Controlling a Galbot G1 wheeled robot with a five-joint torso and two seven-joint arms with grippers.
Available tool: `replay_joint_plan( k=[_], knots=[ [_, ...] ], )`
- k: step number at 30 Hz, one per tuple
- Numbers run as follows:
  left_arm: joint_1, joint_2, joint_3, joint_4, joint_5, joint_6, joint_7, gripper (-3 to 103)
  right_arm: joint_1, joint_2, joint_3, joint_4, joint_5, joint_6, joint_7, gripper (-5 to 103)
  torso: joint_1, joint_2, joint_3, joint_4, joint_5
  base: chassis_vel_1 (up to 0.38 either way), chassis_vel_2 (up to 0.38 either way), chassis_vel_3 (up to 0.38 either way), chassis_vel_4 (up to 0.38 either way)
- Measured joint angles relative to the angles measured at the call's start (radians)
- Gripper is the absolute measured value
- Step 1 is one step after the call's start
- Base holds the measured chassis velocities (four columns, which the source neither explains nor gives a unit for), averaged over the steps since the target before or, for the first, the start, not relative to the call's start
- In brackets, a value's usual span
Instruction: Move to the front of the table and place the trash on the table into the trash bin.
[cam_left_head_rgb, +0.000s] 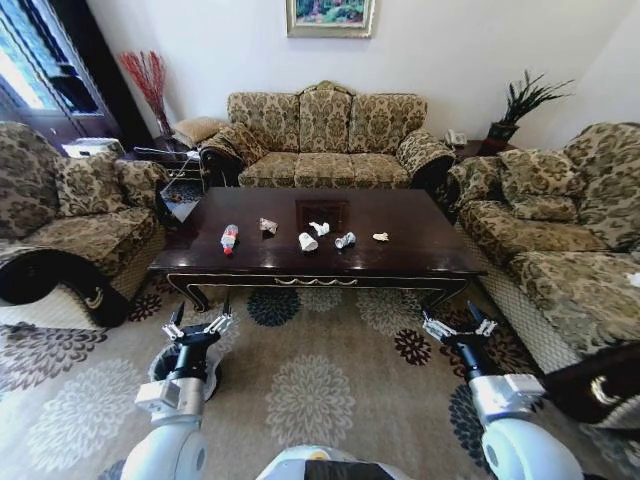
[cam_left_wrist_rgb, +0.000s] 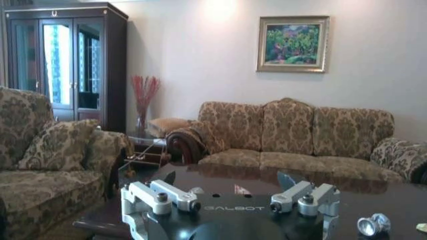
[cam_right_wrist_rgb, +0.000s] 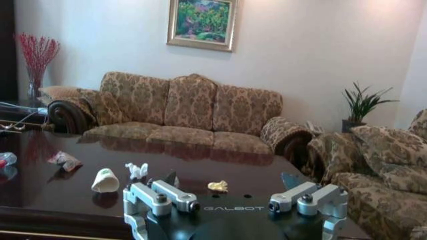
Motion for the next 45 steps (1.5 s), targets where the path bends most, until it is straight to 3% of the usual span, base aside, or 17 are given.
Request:
replay_joint_plan(
  k=[34,45],
  knots=[
    [-0.001,0.012,-0.004,-0.005,0.002,-0.008,0.01,100,-0.028,0.063,0.001,0.025,-0.051,0.014,0.001,100,0.0,0.0,0.0,0.0,0.0,0.0,0.0,0.0,0.0],
    [-0.004,0.013,-0.002,0.004,0.001,-0.014,0.011,100,-0.029,0.071,-0.009,0.029,-0.073,0.012,0.003,100,0.0,0.0,0.0,0.0,0.0,0.121,0.125,-0.111,-0.124]
  ],
)
